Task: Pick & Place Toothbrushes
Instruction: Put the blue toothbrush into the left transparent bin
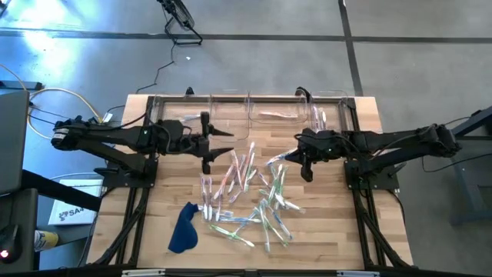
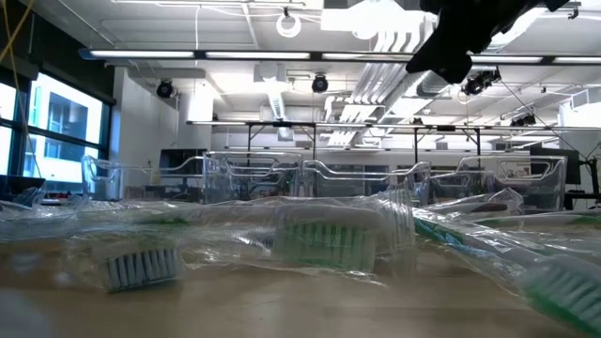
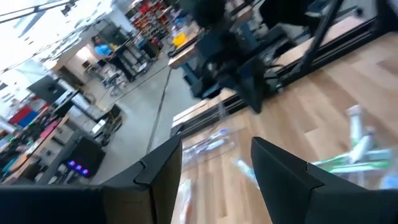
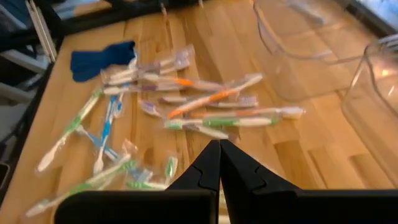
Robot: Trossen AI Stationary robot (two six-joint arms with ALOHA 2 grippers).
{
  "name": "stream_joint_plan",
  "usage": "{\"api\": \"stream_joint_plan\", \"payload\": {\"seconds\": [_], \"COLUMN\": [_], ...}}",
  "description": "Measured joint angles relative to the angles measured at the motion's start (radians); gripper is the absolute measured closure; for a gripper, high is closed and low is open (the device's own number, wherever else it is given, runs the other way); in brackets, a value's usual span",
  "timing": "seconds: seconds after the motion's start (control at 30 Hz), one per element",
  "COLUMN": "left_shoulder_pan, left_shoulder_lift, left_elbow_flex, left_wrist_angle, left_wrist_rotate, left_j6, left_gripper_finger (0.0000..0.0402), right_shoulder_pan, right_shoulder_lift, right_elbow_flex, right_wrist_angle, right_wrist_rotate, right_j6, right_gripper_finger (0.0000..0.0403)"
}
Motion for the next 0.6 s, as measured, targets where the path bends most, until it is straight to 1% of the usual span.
{"api": "stream_joint_plan", "payload": {"seconds": [0.1,0.3,0.43,0.6], "left_shoulder_pan": [-0.035,-0.042,-0.041,-0.041], "left_shoulder_lift": [0.000,0.000,0.000,0.000], "left_elbow_flex": [0.000,0.000,0.000,0.000], "left_wrist_angle": [0.000,0.000,0.000,0.000], "left_wrist_rotate": [-0.040,-0.043,-0.043,-0.043], "left_j6": [0.000,-0.019,-0.060,-0.061], "left_gripper_finger": [0.0215,0.0215,0.0215,0.0215], "right_shoulder_pan": [0.000,0.000,0.000,0.000], "right_shoulder_lift": [0.019,0.039,0.039,0.039], "right_elbow_flex": [0.000,0.000,0.000,0.000], "right_wrist_angle": [-0.030,-0.040,-0.030,-0.017], "right_wrist_rotate": [0.001,-0.026,-0.026,-0.023], "right_j6": [-0.006,-0.003,0.025,0.025], "right_gripper_finger": [0.0401,0.0401,0.0401,0.0401]}}
